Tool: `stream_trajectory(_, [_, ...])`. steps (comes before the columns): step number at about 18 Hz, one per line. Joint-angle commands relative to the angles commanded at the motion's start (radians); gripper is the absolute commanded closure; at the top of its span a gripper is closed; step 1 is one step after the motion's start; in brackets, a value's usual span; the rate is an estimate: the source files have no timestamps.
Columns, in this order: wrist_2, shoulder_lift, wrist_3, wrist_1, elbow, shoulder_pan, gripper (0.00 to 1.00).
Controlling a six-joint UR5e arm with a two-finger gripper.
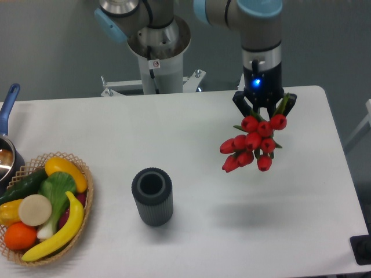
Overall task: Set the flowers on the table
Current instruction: 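Carry the red tulips down toward the table beside the black cylinder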
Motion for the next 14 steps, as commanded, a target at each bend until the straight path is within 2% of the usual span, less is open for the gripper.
stream_trajectory(5, [0.107,-0.078,-0.003,0.003,-0.006,-0.061,0.64])
stream_trajectory(9, [0.117,-0.120,0.000,0.000,-0.006,-0.068,0.64])
stream_trajectory(14, [0.210,-0.195,0.002,0.000,-0.006,-0.103,0.64])
